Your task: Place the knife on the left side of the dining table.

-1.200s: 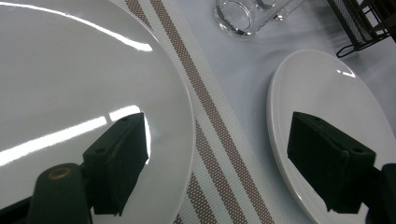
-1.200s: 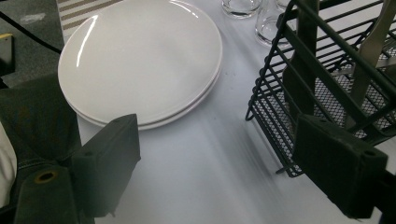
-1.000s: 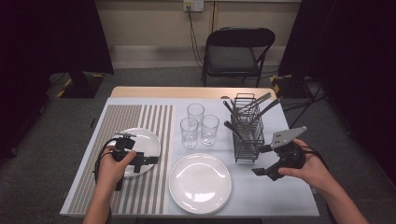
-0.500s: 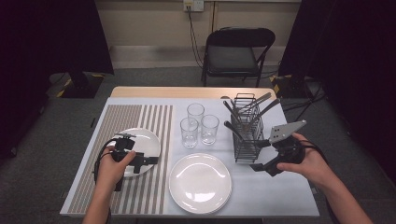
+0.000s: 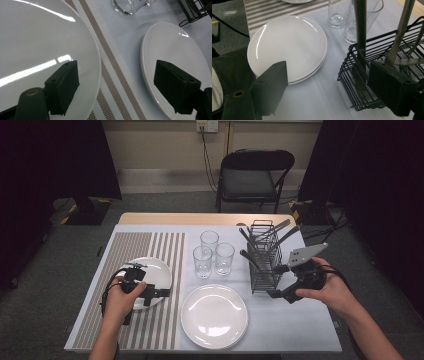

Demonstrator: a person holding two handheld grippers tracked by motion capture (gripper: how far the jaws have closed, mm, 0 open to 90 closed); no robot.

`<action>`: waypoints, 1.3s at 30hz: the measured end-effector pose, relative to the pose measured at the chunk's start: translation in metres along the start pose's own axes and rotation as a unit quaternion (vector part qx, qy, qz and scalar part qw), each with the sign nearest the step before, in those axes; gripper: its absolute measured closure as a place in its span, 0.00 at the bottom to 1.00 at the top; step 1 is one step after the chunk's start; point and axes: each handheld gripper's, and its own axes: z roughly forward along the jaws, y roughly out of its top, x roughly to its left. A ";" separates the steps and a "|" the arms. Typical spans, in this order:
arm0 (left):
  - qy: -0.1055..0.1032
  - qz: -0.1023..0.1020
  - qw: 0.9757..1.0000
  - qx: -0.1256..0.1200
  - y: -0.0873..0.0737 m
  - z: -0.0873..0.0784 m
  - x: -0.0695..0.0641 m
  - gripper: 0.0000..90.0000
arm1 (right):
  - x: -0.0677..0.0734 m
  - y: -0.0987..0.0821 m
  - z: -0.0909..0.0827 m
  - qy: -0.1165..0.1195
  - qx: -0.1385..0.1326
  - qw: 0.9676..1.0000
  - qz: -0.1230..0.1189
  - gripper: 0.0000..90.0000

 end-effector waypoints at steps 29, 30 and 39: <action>-0.004 0.001 1.000 -0.004 -0.001 -0.005 -0.001 0.22 | -0.016 0.033 0.000 -0.015 -0.019 1.000 -0.003 0.31; -0.004 0.002 1.000 -0.003 -0.001 -0.005 -0.001 0.22 | -0.017 0.034 0.001 -0.016 -0.018 1.000 -0.002 0.31; -0.005 0.007 1.000 0.001 -0.001 -0.002 -0.002 0.22 | -0.025 0.038 0.009 -0.018 -0.013 1.000 0.006 0.33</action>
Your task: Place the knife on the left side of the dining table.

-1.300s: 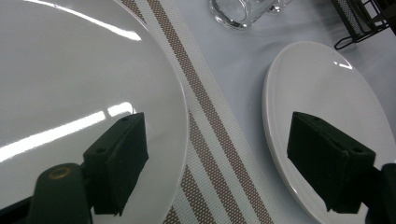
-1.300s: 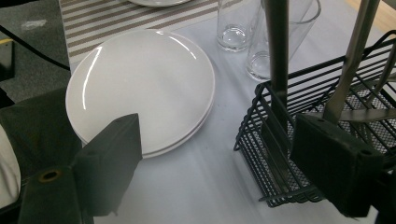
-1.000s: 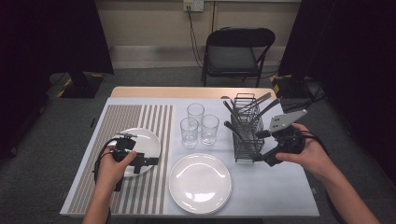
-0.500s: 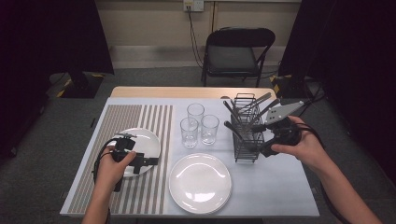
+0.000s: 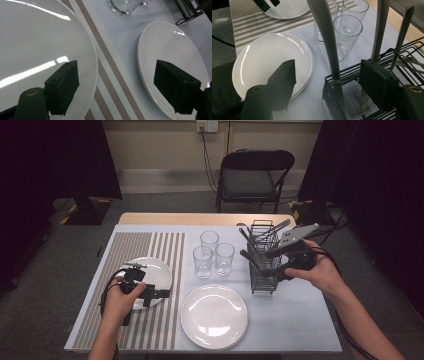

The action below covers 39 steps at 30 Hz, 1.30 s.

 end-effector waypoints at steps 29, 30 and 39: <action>-0.005 -0.001 1.000 0.008 0.000 0.003 0.001 0.22 | -0.013 0.007 0.034 0.022 0.030 0.999 0.007 0.64; -0.005 -0.001 1.000 0.009 0.000 0.003 0.001 0.22 | -0.013 0.007 0.034 0.018 0.032 0.999 0.009 0.65; -0.003 -0.003 1.000 0.011 -0.001 0.004 0.002 0.22 | -0.015 0.005 0.041 0.023 0.042 0.999 0.002 0.71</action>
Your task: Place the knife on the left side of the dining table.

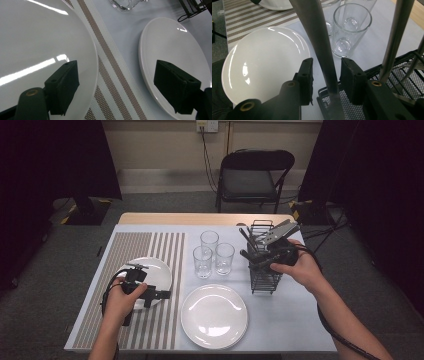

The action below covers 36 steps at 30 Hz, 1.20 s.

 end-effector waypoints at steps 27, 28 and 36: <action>0.003 0.001 1.000 0.007 -0.001 0.003 0.000 0.22 | -0.009 -0.006 0.001 0.009 -0.009 1.000 0.028 0.81; 0.003 -0.001 1.000 0.007 -0.001 0.003 0.000 0.22 | -0.008 -0.007 0.001 0.010 -0.011 0.999 0.030 0.81; 0.004 0.003 1.000 0.011 -0.001 0.002 0.000 0.22 | -0.008 -0.007 0.001 0.003 -0.012 1.000 0.018 0.84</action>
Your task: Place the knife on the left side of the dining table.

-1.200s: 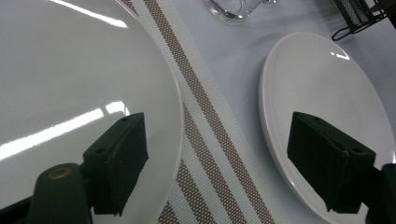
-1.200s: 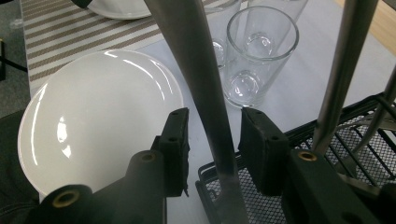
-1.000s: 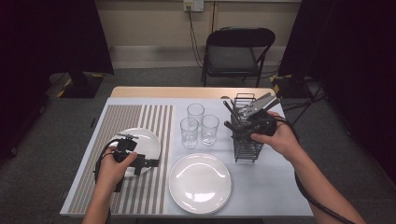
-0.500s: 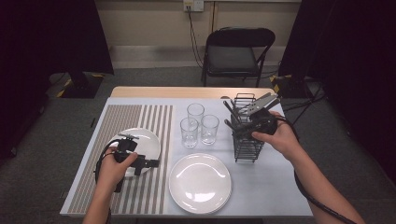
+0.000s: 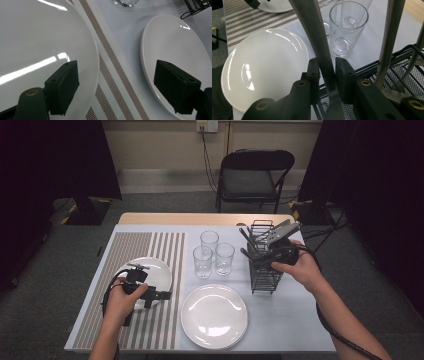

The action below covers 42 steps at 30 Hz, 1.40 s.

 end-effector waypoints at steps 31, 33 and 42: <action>0.000 -0.005 1.000 0.004 0.000 0.000 0.000 0.22 | -0.002 0.002 -0.028 -0.055 -0.037 0.998 0.016 0.90; -0.001 -0.004 1.000 0.004 0.000 0.000 0.000 0.22 | -0.002 0.002 -0.029 -0.057 -0.041 0.997 0.020 0.90; 0.000 -0.003 1.000 0.003 0.000 -0.002 0.000 0.22 | -0.001 0.010 -0.037 -0.057 -0.054 0.997 0.022 0.90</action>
